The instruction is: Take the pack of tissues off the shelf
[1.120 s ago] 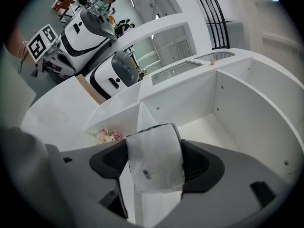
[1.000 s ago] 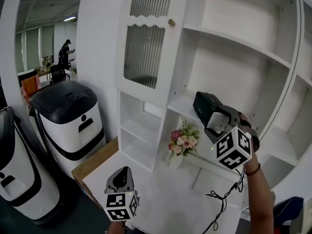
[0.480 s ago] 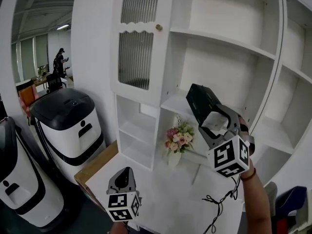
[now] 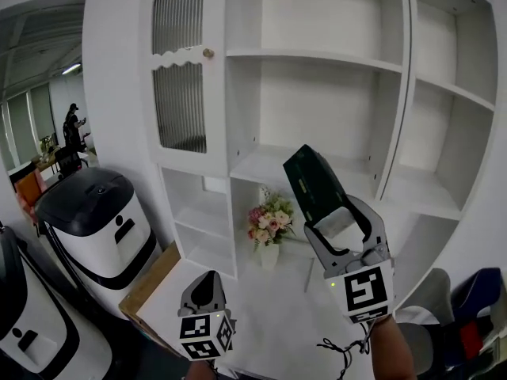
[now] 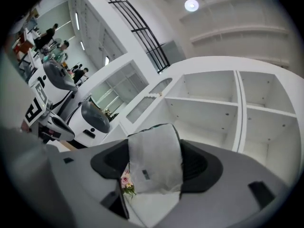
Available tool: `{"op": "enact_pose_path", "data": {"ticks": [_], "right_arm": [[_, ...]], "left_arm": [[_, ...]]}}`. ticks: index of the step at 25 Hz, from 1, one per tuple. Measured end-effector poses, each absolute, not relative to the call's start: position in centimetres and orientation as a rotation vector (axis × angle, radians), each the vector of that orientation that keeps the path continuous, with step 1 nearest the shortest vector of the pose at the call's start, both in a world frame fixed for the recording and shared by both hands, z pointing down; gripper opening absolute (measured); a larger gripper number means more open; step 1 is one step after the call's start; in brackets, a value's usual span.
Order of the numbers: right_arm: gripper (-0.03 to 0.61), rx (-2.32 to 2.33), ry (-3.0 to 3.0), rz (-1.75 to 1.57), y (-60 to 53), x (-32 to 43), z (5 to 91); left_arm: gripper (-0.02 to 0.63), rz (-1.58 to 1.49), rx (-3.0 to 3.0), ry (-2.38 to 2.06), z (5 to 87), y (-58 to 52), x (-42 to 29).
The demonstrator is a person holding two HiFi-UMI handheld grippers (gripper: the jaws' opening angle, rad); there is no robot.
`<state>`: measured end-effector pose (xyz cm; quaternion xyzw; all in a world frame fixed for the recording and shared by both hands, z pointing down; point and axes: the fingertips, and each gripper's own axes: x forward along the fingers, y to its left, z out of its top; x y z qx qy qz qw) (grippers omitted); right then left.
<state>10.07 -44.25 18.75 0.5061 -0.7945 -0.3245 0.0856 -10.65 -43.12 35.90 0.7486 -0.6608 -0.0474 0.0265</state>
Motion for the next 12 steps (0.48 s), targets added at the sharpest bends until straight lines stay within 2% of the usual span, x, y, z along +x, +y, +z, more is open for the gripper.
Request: {"op": "enact_pose_path", "data": {"ticks": [12], "right_arm": [[0.316,1.803,-2.495,-0.687,-38.3,16.0,24.5]], "left_arm": [[0.018,-0.101,2.512,-1.819,35.6,-44.6,-3.3]]}}
